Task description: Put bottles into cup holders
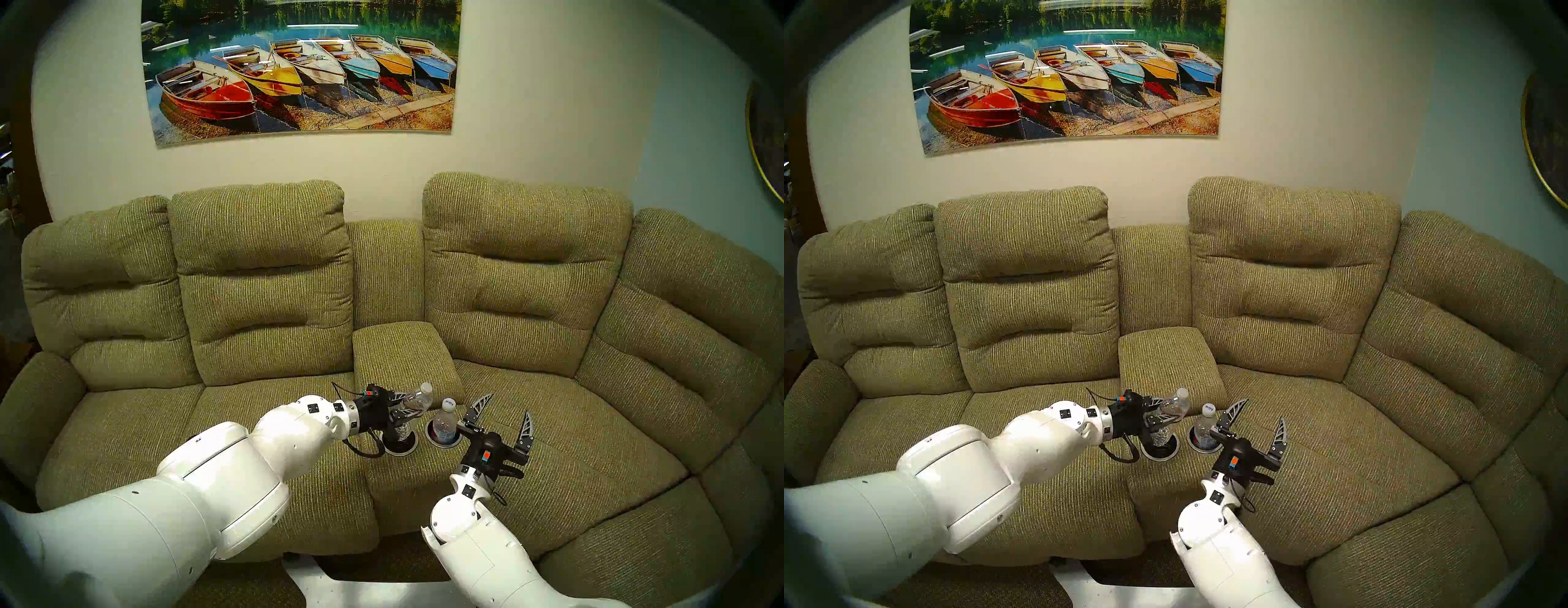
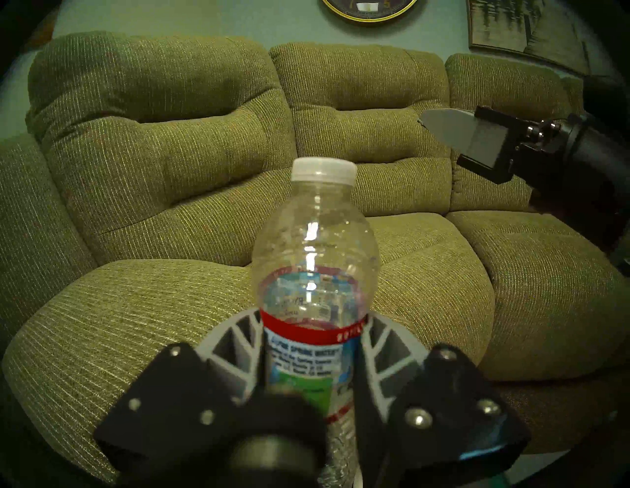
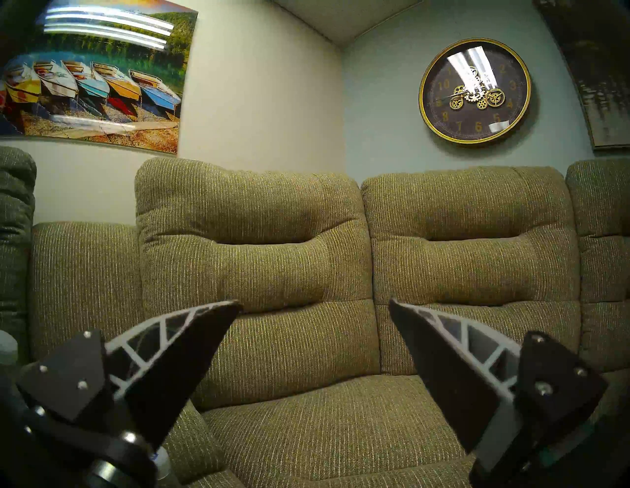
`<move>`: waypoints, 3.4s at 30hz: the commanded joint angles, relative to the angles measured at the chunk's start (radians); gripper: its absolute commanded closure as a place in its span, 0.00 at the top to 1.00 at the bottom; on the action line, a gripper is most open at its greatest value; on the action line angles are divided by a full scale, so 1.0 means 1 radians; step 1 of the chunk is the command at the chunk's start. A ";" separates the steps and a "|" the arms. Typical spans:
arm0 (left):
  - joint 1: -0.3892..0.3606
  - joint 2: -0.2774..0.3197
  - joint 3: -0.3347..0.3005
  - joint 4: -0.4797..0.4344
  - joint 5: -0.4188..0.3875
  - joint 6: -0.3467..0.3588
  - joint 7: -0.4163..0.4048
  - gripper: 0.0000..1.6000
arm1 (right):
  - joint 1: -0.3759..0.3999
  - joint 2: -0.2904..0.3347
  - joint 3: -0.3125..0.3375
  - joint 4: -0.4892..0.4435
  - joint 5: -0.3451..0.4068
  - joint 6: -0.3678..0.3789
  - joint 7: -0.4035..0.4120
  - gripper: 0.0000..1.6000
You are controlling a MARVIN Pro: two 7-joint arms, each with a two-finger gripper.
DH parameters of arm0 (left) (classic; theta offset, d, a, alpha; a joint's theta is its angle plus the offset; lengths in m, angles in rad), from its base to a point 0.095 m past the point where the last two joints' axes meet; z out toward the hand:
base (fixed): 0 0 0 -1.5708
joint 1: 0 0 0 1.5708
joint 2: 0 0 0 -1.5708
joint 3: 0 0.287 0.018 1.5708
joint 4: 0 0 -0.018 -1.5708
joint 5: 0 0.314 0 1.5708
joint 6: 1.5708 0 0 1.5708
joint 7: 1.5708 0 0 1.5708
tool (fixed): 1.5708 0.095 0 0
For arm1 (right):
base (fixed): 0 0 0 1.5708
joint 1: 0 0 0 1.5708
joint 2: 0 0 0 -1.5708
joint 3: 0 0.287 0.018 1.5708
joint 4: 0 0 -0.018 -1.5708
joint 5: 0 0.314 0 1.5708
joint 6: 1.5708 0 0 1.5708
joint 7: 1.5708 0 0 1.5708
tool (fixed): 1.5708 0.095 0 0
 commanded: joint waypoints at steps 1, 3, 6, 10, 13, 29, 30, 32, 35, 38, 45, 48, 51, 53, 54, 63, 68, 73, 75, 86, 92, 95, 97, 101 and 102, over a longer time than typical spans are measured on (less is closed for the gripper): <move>-0.017 -0.001 0.000 -0.011 0.002 -0.022 0.000 0.00 | 0.004 0.001 -0.001 -0.014 -0.001 -0.003 0.002 1.00; -0.014 -0.001 0.000 -0.010 0.002 -0.026 -0.002 0.00 | 0.004 0.001 -0.001 -0.013 -0.001 -0.003 0.002 1.00; -0.009 -0.002 -0.001 -0.009 0.002 -0.035 -0.002 0.00 | 0.004 0.001 -0.001 -0.012 -0.001 -0.003 0.002 1.00; 0.001 -0.005 0.003 -0.008 0.007 -0.048 -0.002 0.00 | 0.005 0.001 -0.001 -0.011 -0.001 -0.003 0.002 1.00; 0.005 -0.005 0.002 -0.007 0.006 -0.052 -0.001 0.00 | 0.005 0.001 -0.001 -0.010 -0.001 -0.004 0.002 1.00; 0.038 0.010 0.018 0.000 0.030 -0.109 0.023 0.00 | 0.005 0.001 0.000 -0.007 -0.002 -0.004 0.003 1.00; 0.038 0.010 0.018 0.000 0.030 -0.109 0.023 0.00 | 0.005 0.001 0.000 -0.007 -0.002 -0.004 0.003 1.00; 0.042 0.011 0.020 -0.001 0.033 -0.118 0.027 0.00 | 0.005 0.001 0.000 -0.007 -0.002 -0.004 0.003 1.00; 0.049 0.012 0.025 -0.002 0.041 -0.131 0.032 0.00 | 0.005 0.001 0.000 -0.007 -0.002 -0.005 0.004 1.00; 0.051 0.011 0.028 -0.004 0.045 -0.137 0.036 0.00 | 0.006 0.002 0.000 -0.006 -0.002 -0.005 0.004 1.00; 0.053 0.009 0.034 -0.007 0.059 -0.157 0.046 0.00 | 0.006 0.001 0.000 -0.006 -0.003 -0.005 0.004 1.00; 0.054 0.009 0.036 -0.007 0.064 -0.164 0.051 0.00 | 0.006 0.001 0.000 -0.006 -0.003 -0.005 0.004 1.00; 0.054 0.009 0.039 -0.007 0.069 -0.171 0.055 0.00 | 0.006 0.001 0.000 -0.006 -0.003 -0.005 0.004 1.00; 0.054 0.009 0.041 -0.007 0.073 -0.176 0.058 0.00 | 0.006 0.001 0.000 -0.005 -0.003 -0.005 0.004 1.00; 0.054 0.009 0.042 -0.007 0.074 -0.178 0.059 0.00 | 0.006 0.001 0.000 -0.005 -0.003 -0.005 0.004 1.00; 0.054 0.010 0.048 -0.007 0.090 -0.197 0.071 0.00 | 0.006 0.001 0.000 -0.005 -0.003 -0.006 0.005 1.00; 0.054 0.010 0.052 -0.007 0.098 -0.207 0.078 0.00 | 0.006 0.001 0.000 -0.005 -0.004 -0.006 0.005 1.00; 0.054 0.010 0.056 -0.006 0.106 -0.216 0.084 0.00 | 0.006 0.001 0.000 -0.004 -0.004 -0.006 0.005 1.00; 0.054 0.010 0.057 -0.006 0.110 -0.219 0.087 0.00 | 0.006 0.001 0.000 -0.004 -0.004 -0.007 0.005 1.00; 0.054 0.010 0.063 -0.006 0.125 -0.235 0.098 0.00 | 0.006 0.001 0.000 -0.004 -0.005 -0.007 0.006 1.00; 0.054 0.010 0.066 -0.005 0.134 -0.243 0.105 1.00 | 0.006 0.001 0.000 -0.003 -0.005 -0.008 0.006 1.00; 0.052 0.010 0.067 -0.005 0.138 -0.246 0.110 1.00 | 0.006 0.001 0.000 -0.003 -0.005 -0.008 0.006 1.00; 0.052 0.011 0.068 -0.004 0.142 -0.249 0.114 1.00 | 0.006 0.002 0.000 -0.003 -0.005 -0.008 0.007 1.00; 0.051 0.012 0.069 -0.003 0.146 -0.253 0.118 1.00 | 0.006 0.000 0.001 -0.003 -0.005 -0.008 0.007 1.00; 0.051 0.013 0.070 -0.003 0.148 -0.254 0.119 1.00 | 0.006 0.001 0.001 -0.003 -0.005 -0.008 0.007 1.00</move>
